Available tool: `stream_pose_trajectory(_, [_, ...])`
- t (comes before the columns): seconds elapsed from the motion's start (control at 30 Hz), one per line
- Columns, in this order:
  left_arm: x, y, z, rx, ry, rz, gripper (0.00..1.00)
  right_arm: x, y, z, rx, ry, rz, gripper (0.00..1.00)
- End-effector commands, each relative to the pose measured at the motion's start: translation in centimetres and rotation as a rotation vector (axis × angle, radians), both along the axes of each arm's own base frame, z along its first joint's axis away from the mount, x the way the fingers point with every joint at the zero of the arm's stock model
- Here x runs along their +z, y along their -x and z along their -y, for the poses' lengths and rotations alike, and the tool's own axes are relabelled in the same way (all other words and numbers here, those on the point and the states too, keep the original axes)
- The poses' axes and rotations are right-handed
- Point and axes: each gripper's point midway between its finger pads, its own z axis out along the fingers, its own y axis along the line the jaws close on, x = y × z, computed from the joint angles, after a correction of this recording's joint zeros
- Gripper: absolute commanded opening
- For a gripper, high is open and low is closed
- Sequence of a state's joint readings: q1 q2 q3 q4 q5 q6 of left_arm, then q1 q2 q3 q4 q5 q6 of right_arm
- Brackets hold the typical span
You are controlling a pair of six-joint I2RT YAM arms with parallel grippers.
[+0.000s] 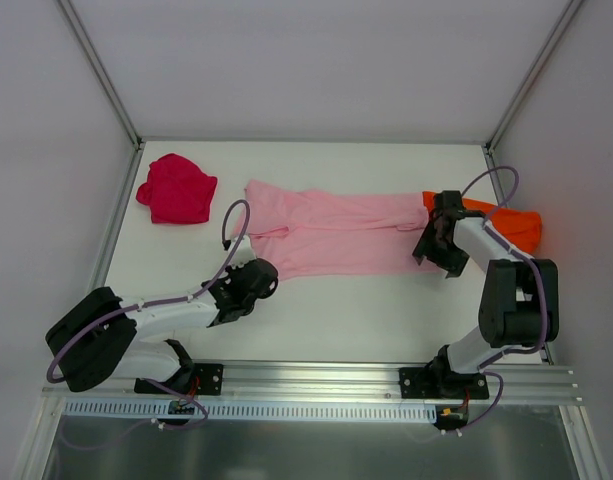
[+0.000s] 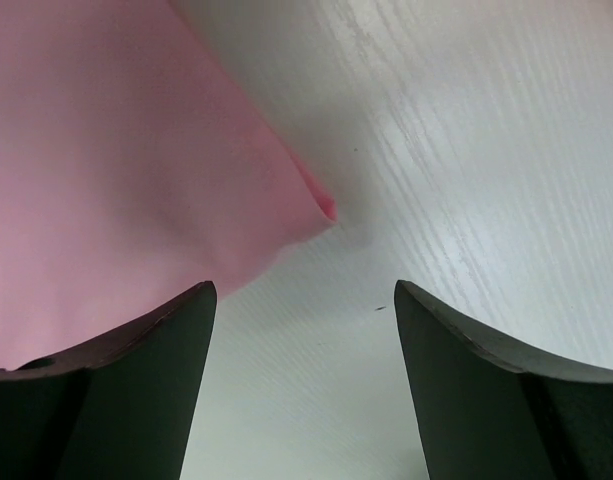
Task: Fold and stack the t-shirts
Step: Grap the side of the flattened tshirt closest away from the robot with both arms
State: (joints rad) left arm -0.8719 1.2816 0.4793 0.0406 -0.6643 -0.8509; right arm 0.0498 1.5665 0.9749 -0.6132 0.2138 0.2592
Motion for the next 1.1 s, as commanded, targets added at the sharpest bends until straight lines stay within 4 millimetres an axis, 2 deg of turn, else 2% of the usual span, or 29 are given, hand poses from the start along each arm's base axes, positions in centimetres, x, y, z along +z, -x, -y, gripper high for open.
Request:
stream_pose_trajectory(0.0, [0.6,-0.2,-0.3,0.019,-0.002,0.037,0.0,0.4,0.9,1.2,-0.031,0.077,-0.015,0.77])
stream_pose_trajectory(0.23, [0.4,0.0,-0.9,0.036,-0.006,0.041,0.0,-0.8,0.7,1.2,-0.024,0.093,-0.041,0.73])
stream_pose_trajectory(0.53, [0.1,-0.1,-0.7,0.035,-0.017,0.036,0.0,-2.2,0.3,-0.5,0.011,0.058,-0.048,0.72])
stream_pose_trajectory(0.6, [0.1,-0.1,-0.9,0.037,-0.022,0.036,0.0,-2.5,0.1,-1.0,0.022,0.032,-0.042,0.56])
stream_pose_trajectory(0.63, [0.1,-0.1,-0.9,0.038,-0.02,0.037,0.0,-2.6,0.1,-1.2,0.026,0.024,-0.041,0.44])
stream_pose_trajectory(0.8, [0.3,0.2,-1.4,0.046,-0.02,0.045,0.0,-2.9,-0.1,-1.5,0.038,0.009,-0.036,0.2])
stream_pose_trajectory(0.83, [0.3,0.2,-1.6,0.051,-0.024,0.046,0.0,-2.9,-0.1,-1.5,0.039,0.009,-0.036,0.12])
stream_pose_trajectory(0.9, [0.4,0.3,-1.7,0.051,-0.024,0.049,0.0,-3.0,-0.2,-1.7,0.044,0.003,-0.03,0.08])
stream_pose_trajectory(0.93, [0.4,0.3,-1.7,0.051,-0.024,0.049,0.0,-3.0,-0.2,-1.8,0.047,0.0,-0.026,0.01])
stream_pose_trajectory(1.07, [0.2,0.3,-1.7,0.051,-0.021,0.049,0.0,-2.6,-0.7,-2.2,0.094,0.029,0.008,0.01])
